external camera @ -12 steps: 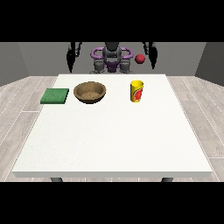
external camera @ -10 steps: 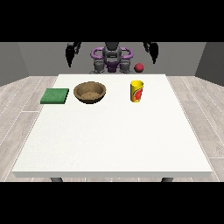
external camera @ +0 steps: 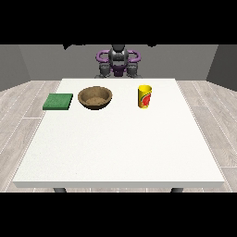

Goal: Pick the cup and pour the ball into the bowl, then pick the bowl and place it on the pad

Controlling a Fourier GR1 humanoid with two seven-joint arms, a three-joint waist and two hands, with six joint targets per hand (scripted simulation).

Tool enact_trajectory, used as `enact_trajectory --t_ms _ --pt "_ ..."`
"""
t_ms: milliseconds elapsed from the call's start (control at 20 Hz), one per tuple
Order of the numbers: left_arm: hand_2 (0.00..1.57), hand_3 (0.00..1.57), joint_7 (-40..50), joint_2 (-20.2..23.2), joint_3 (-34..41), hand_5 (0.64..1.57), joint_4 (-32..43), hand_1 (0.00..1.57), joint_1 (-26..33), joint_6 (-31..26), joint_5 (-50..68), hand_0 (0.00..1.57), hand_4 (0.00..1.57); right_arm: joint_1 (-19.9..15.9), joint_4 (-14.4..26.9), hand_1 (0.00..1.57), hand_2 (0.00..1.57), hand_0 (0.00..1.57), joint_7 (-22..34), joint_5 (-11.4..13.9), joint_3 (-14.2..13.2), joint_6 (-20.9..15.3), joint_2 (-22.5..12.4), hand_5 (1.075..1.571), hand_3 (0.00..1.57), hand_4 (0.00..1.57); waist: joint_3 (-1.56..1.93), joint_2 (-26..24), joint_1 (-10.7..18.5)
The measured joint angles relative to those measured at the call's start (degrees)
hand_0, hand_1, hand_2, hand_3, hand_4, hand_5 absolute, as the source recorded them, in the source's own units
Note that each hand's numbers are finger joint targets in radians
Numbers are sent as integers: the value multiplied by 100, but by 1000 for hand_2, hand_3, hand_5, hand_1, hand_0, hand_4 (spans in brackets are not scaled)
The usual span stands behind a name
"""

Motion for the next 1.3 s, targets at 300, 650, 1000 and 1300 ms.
enact_trajectory --t_ms 300,650,1000,1300 --pt "0 0 394 -91 -45 1524 -624 0 -245 335 -48 0 0 114 -537 0 0 0 79 -224 -136 87 17 1558 0 483 -8 478 -59" --pt "0 0 -520 71 360 1505 -275 0 -675 80 8 0 0 -237 -307 0 0 0 -545 -359 -403 302 -43 1569 0 301 -11 1424 -71" --pt "0 0 -1573 281 837 1468 726 0 -1428 20 -158 0 0 -786 0 0 0 0 -1041 -179 -377 300 -36 1571 0 164 -12 2231 -219" --pt "0 0 -2624 381 1173 1462 1784 0 -1691 -110 -165 0 0 -1111 350 0 0 0 -1390 -150 -502 354 -125 1571 0 180 -13 2567 -254"
